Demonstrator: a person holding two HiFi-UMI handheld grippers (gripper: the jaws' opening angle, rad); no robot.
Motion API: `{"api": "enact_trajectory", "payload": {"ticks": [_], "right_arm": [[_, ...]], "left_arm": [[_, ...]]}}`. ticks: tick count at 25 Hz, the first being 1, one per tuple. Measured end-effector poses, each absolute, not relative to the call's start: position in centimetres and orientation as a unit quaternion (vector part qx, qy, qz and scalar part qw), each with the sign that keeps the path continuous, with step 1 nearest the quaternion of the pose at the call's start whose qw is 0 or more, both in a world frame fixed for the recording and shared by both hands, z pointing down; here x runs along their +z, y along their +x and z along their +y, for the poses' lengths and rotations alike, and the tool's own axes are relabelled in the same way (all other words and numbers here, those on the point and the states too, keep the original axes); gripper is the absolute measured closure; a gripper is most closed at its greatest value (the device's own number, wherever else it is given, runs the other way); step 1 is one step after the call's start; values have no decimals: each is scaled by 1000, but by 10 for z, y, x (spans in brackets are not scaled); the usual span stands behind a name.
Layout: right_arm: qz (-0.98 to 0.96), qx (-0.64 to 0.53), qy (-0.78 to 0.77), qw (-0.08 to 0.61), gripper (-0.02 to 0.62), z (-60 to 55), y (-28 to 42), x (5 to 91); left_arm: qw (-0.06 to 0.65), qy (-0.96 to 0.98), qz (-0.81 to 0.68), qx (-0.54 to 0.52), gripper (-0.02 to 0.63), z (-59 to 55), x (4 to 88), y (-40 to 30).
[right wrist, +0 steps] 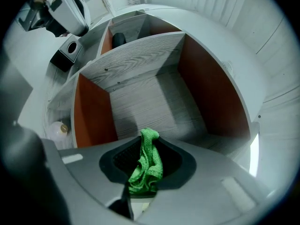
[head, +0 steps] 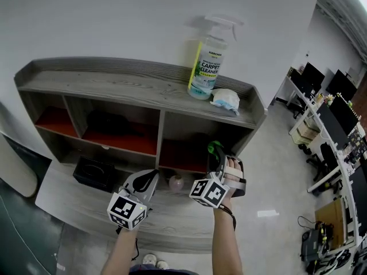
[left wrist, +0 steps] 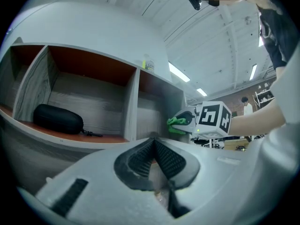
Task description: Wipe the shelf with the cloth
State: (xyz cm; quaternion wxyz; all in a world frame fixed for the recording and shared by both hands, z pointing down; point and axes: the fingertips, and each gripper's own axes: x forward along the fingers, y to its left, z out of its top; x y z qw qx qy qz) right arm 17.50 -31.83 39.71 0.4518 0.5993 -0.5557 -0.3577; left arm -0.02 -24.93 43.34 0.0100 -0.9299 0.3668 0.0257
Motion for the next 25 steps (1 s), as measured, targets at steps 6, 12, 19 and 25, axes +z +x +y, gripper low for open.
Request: {"api": "enact_trajectory", "payload": {"ticks": [6, 12, 19, 25], "right_arm": [[-574, -326, 595, 458, 497, -317, 179, 430], [-589, -295, 599, 455, 497, -319, 184, 451], [-599, -282, 600, 449, 497, -320, 181, 459], [-617, -246, 615, 424, 497, -321, 177, 459]], "left_arm": [[10, -929, 369, 22, 607, -249, 435, -2], [10, -928, 371, 20, 607, -251, 437, -3], [10, -929, 371, 18, 607, -252, 438, -2], [10, -927, 373, 17, 607, -253, 439, -3]]}}
